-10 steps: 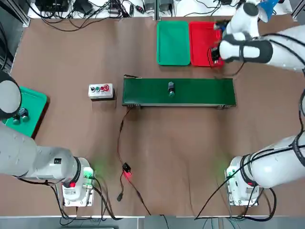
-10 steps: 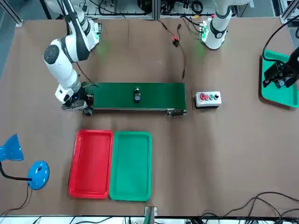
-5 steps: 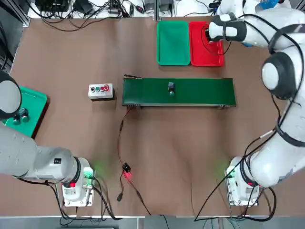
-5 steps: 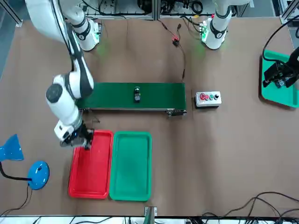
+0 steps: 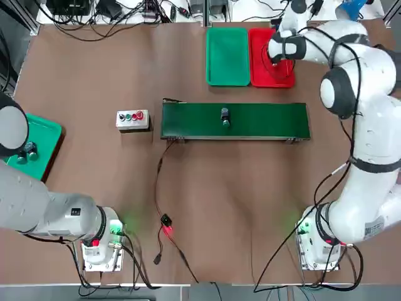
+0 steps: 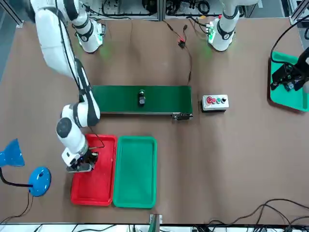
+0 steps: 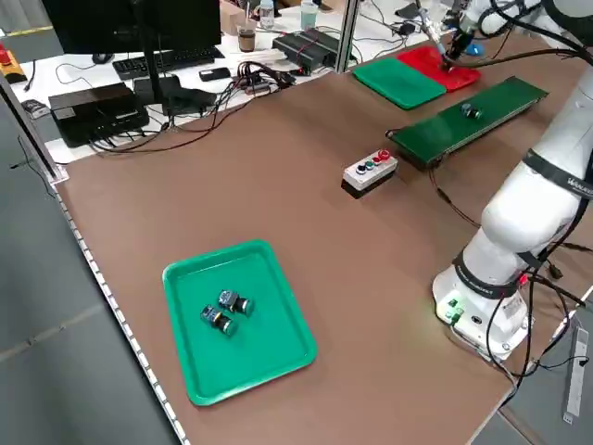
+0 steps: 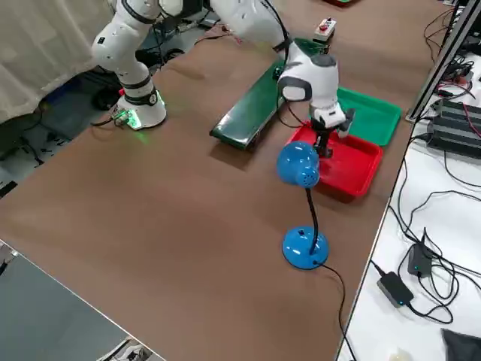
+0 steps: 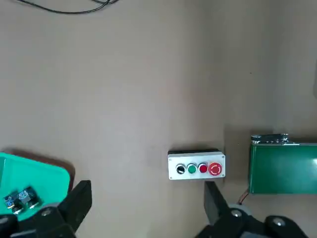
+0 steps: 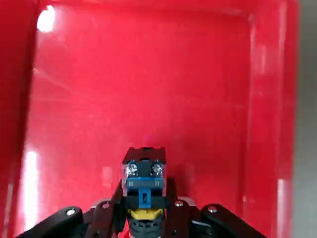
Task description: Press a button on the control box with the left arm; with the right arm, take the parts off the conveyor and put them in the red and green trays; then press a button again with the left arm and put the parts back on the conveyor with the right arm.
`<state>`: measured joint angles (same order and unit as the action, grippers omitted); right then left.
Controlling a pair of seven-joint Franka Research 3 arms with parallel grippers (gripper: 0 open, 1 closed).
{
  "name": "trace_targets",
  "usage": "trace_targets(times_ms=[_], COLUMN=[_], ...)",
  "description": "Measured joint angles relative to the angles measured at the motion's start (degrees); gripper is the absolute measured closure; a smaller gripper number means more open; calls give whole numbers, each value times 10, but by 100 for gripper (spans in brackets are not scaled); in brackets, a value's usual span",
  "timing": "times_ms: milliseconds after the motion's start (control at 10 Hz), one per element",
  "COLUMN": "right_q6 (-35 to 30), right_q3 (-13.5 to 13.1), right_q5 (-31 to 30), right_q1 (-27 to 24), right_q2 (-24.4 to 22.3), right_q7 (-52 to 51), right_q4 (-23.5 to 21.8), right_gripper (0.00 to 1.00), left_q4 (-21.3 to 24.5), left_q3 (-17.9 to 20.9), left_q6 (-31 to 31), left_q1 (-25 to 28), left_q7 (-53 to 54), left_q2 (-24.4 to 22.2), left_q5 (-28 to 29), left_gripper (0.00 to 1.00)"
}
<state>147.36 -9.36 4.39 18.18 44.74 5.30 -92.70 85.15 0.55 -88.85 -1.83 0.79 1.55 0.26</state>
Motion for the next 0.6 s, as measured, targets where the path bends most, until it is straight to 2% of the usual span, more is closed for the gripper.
trace_targets(times_ms=[500, 600], right_q6=[-2, -2], right_q3=[0, 1], right_q5=[0, 0], right_q1=[1, 2], right_q2=[7, 9], right_q7=[-1, -1], right_q4=[11, 12], right_gripper=[65, 53], left_q4=[0, 0], left_q3=[0, 0], left_q6=[0, 0], left_q1=[0, 0], left_q7=[0, 0], left_q2=[0, 0], left_q5=[0, 0], left_gripper=[0, 0])
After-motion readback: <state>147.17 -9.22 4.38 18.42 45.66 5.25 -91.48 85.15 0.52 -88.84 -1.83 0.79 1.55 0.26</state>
